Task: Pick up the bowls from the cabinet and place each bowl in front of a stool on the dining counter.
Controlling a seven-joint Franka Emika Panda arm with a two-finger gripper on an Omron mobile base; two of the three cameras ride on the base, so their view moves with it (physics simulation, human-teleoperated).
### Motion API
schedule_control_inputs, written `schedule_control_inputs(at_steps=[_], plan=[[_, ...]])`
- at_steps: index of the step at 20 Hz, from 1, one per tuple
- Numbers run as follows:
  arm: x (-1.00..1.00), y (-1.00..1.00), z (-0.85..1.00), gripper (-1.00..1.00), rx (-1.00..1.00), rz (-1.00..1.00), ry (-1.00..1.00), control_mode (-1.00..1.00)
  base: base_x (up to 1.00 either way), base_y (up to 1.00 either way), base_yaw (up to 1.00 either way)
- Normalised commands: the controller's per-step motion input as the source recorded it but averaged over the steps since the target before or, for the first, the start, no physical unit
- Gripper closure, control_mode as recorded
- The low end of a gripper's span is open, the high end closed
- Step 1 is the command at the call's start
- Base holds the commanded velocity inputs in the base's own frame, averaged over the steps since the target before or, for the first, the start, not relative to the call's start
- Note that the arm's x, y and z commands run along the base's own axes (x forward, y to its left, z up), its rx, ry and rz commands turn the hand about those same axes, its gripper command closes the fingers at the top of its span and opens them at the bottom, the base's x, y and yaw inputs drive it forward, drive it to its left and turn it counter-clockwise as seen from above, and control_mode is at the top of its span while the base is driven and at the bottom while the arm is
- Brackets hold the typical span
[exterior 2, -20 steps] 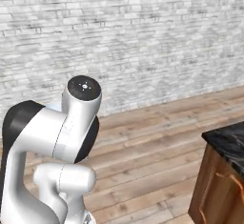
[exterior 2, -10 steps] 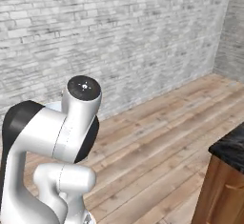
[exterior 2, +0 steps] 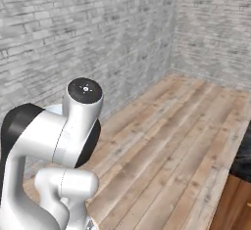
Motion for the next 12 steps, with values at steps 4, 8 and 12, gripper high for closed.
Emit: schedule_control_inputs(at_steps=[4,8,12], plan=[[0.0,0.0,0.0,1.0,0.0,0.0,0.0,1.0,1.0,0.36,-0.5],[0.0,0.0,0.0,1.0,0.0,0.0,0.0,1.0,1.0,0.3,-0.49],[0.0,0.0,0.0,1.0,0.0,0.0,0.0,1.0,1.0,0.24,-0.48]])
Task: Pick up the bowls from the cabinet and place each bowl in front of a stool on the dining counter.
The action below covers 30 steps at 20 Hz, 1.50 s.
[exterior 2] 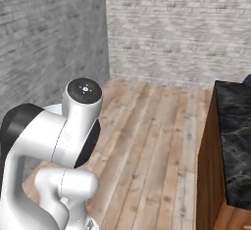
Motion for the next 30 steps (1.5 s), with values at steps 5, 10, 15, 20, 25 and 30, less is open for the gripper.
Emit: schedule_control_inputs(at_steps=[5,10,15,20,25,30], plan=[[0.0,0.0,0.0,1.0,0.0,0.0,0.0,1.0,1.0,0.29,-0.5],[0.0,0.0,0.0,1.0,0.0,0.0,0.0,1.0,1.0,0.63,-0.5],[0.0,0.0,0.0,1.0,0.0,0.0,0.0,1.0,1.0,0.9,-0.47],[0.0,0.0,0.0,1.0,0.0,0.0,0.0,1.0,1.0,0.91,-0.48],[0.0,0.0,0.0,1.0,0.0,0.0,0.0,1.0,1.0,0.82,-0.49],[0.0,0.0,0.0,1.0,0.0,0.0,0.0,1.0,1.0,0.82,-0.48]])
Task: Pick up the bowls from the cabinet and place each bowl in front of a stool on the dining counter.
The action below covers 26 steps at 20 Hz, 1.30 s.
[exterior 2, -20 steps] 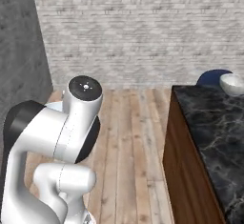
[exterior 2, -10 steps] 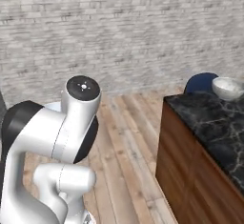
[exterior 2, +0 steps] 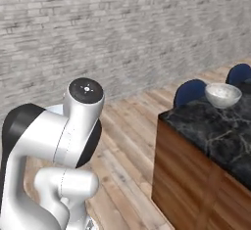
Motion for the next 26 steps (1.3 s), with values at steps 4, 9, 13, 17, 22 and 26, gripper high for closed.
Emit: schedule_control_inputs(at_steps=[4,9,13,17,22,26], plan=[[0.0,0.0,0.0,1.0,0.0,0.0,0.0,1.0,1.0,0.88,-0.51],[0.0,0.0,0.0,1.0,0.0,0.0,0.0,1.0,1.0,0.91,-0.54],[0.0,0.0,0.0,1.0,0.0,0.0,0.0,1.0,1.0,0.9,-0.59],[0.0,0.0,0.0,1.0,0.0,0.0,0.0,1.0,1.0,0.87,-0.64],[0.0,0.0,0.0,1.0,0.0,0.0,0.0,1.0,1.0,0.85,-0.66],[0.0,0.0,0.0,1.0,0.0,0.0,0.0,1.0,0.52,0.96,-0.63]])
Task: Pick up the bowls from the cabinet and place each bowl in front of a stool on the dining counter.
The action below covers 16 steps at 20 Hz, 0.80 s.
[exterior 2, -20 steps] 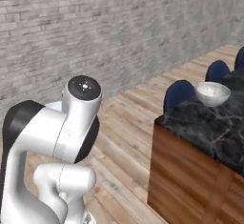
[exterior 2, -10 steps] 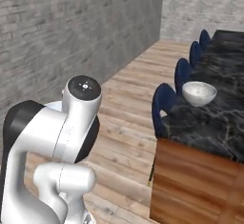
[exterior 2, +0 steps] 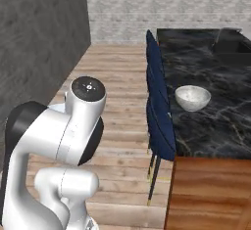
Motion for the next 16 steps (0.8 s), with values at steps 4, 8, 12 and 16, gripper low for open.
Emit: schedule_control_inputs(at_steps=[4,8,12,16], plan=[[0.0,0.0,0.0,1.0,0.0,0.0,0.0,1.0,0.24,1.0,-0.6],[0.0,0.0,0.0,1.0,0.0,0.0,0.0,1.0,0.13,1.0,-0.58],[0.0,0.0,0.0,1.0,0.0,0.0,0.0,1.0,0.18,1.0,-0.57],[0.0,0.0,0.0,1.0,0.0,0.0,0.0,1.0,0.25,1.0,-0.58]])
